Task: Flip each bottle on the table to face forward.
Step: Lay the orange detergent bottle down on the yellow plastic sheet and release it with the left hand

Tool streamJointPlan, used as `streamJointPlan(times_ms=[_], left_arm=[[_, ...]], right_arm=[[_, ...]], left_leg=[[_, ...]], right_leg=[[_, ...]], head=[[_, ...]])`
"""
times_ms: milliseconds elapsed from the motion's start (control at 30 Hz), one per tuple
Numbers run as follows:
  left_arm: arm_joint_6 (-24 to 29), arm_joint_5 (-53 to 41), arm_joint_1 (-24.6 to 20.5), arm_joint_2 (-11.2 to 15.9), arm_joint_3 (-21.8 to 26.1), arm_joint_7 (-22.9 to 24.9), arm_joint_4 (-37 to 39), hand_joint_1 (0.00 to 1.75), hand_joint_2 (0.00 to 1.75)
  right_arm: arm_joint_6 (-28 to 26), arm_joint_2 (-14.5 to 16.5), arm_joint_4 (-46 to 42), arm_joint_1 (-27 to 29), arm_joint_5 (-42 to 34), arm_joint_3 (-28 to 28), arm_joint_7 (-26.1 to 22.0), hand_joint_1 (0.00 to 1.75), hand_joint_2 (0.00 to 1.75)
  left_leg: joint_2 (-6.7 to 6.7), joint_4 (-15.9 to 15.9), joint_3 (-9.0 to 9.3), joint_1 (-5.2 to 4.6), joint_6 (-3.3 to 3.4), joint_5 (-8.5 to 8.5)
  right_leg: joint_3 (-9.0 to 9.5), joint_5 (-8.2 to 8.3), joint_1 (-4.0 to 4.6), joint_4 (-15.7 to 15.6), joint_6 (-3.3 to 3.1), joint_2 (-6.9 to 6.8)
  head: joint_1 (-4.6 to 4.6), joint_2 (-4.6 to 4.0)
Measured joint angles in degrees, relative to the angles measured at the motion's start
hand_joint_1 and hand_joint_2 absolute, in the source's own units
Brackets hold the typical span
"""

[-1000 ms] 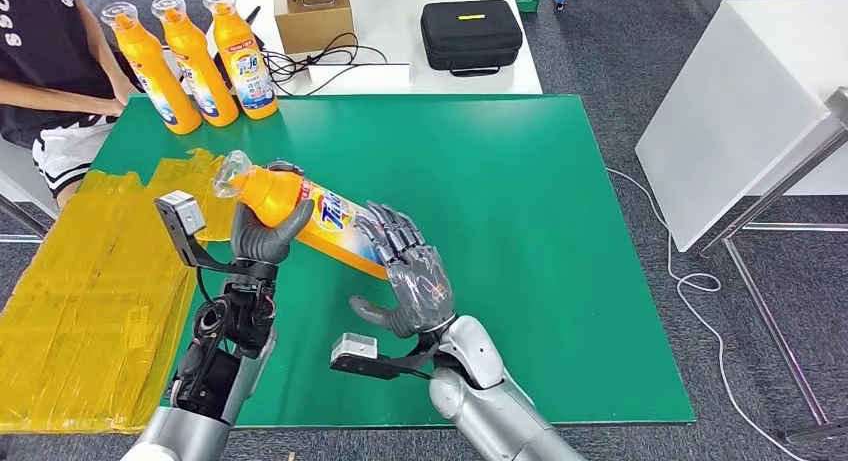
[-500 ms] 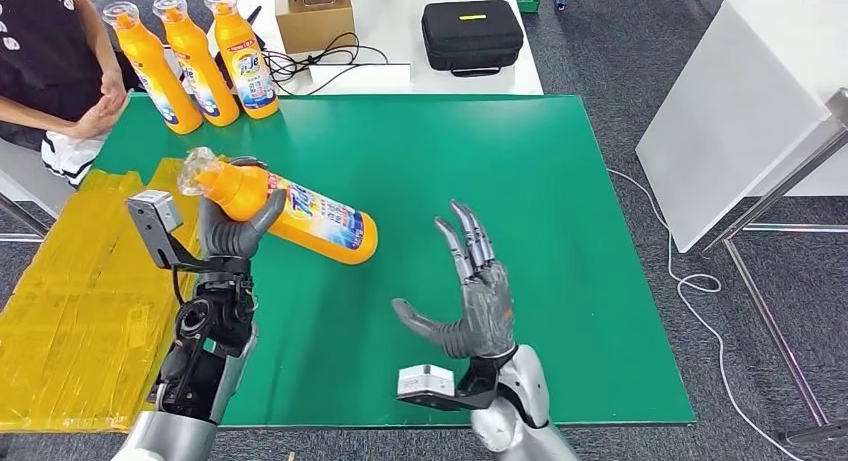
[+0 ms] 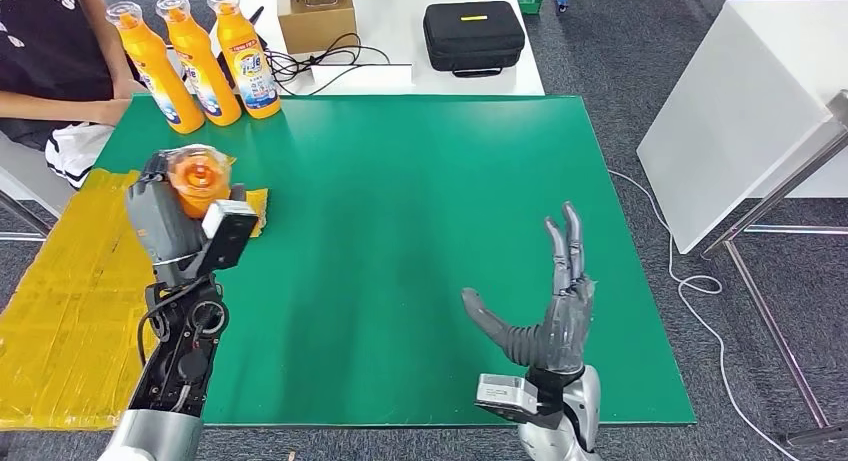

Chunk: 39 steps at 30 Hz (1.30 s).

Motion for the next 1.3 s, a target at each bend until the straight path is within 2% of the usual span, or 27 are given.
streamJointPlan(times_ms=[133, 233, 367, 567, 633, 700, 800, 867, 933, 1100, 1300], left_arm=[[-2.04, -19.99, -2.04, 0.74, -0.06, 9.67, 1.02, 1.75, 1.75], [-5.64, -28.63, -3.94, 3.15, -2.43, 16.06, 2.65, 1.75, 1.75], [-6.58, -30.13, -5.22, 5.42, -4.82, 17.72, 4.09, 1.75, 1.75], [-6.81, -30.47, -5.75, 6.79, -6.22, 18.04, 5.15, 1.75, 1.75], [-8.39, -30.48, -6.17, 7.45, -7.41, 19.92, 5.57, 1.74, 1.75], [-13.97, -30.48, -7.89, 8.99, -11.02, 24.42, 7.07, 1.72, 1.75], [-26.65, -30.48, -12.69, 11.49, -18.9, 29.11, 13.27, 1.75, 1.75], [-31.6, -30.48, -15.78, 12.4, -22.65, 28.52, 19.2, 1.75, 1.75], [-34.38, -30.48, -18.4, 12.86, -24.75, 26.88, 25.35, 1.75, 1.75], [-42.98, -30.48, -23.31, 14.07, -25.67, 24.35, 38.27, 1.75, 1.75], [-45.04, -30.46, -24.93, 15.19, -25.38, 23.95, 45.61, 1.75, 1.75]], right_arm=[[0.0, -0.02, -2.85, 1.39, 0.36, -2.58, 0.85, 0.0, 1.75], [0.0, -0.07, -3.97, 1.88, 0.62, -3.58, 1.47, 0.0, 1.75], [0.0, -0.21, -4.83, 2.2, 0.67, -4.21, 1.64, 0.0, 1.75], [0.0, -0.25, -5.32, 2.37, 0.68, -4.64, 1.7, 0.0, 1.75], [0.0, -0.26, -5.38, 2.37, 0.69, -4.77, 1.78, 0.0, 1.75], [0.0, -0.28, -5.38, 2.34, 0.69, -4.92, 2.02, 0.0, 1.75], [0.03, -0.34, -5.38, 2.26, 0.37, -5.02, 2.82, 0.0, 1.75], [0.09, -0.37, -5.38, 2.26, 0.52, -5.02, 3.82, 0.0, 1.75], [0.44, -0.38, -5.38, 2.32, 1.14, -5.02, 5.14, 0.0, 1.75], [3.74, -0.46, -5.36, 2.33, 2.59, -5.03, 8.53, 0.0, 1.75], [5.01, -0.46, -5.36, 2.24, 3.23, -5.09, 9.38, 0.0, 1.75]], left_leg=[[0.06, 0.0, 0.0, -0.01, 0.0, 0.0], [0.08, 0.0, 0.01, -0.01, 0.0, 0.0], [0.1, 0.0, 0.02, 0.01, -0.01, 0.0], [0.11, 0.0, 0.01, 0.02, -0.01, 0.0], [0.09, 0.0, 0.02, 0.02, -0.01, 0.0], [0.07, 0.0, 0.02, 0.02, -0.01, 0.0], [0.05, 0.0, 0.02, 0.02, -0.01, 0.03], [0.07, 0.0, 0.02, 0.02, -0.03, 0.08], [0.14, 0.0, 0.02, 0.02, -0.06, 0.1], [0.29, 0.0, 0.01, 0.02, -0.07, 0.09], [0.2, 0.0, -0.03, 0.06, -0.08, 0.09]], right_leg=[[-0.01, 0.01, -0.01, 0.0, 0.01, 0.03], [-0.01, 0.01, 0.0, 0.0, 0.01, 0.05], [-0.02, 0.01, 0.03, 0.01, 0.01, 0.06], [-0.03, 0.0, 0.04, 0.02, 0.0, 0.06], [-0.05, 0.0, 0.03, 0.01, 0.0, 0.06], [-0.05, 0.0, 0.03, 0.0, 0.0, 0.04], [0.01, 0.03, 0.03, 0.01, -0.01, 0.03], [0.01, 0.1, 0.03, 0.03, -0.08, 0.04], [0.0, 0.15, 0.03, 0.04, -0.14, 0.09], [-0.06, 0.15, 0.04, 0.05, -0.14, 0.22], [-0.08, 0.13, 0.09, 0.07, -0.16, 0.2]], head=[[0.0, 0.0], [0.01, 0.0], [-0.02, 0.0], [-0.01, 0.0], [0.0, 0.0], [0.01, 0.0], [0.0, 0.0], [0.0, 0.0], [0.0, 0.0], [-0.01, 0.0], [0.01, 0.0]])
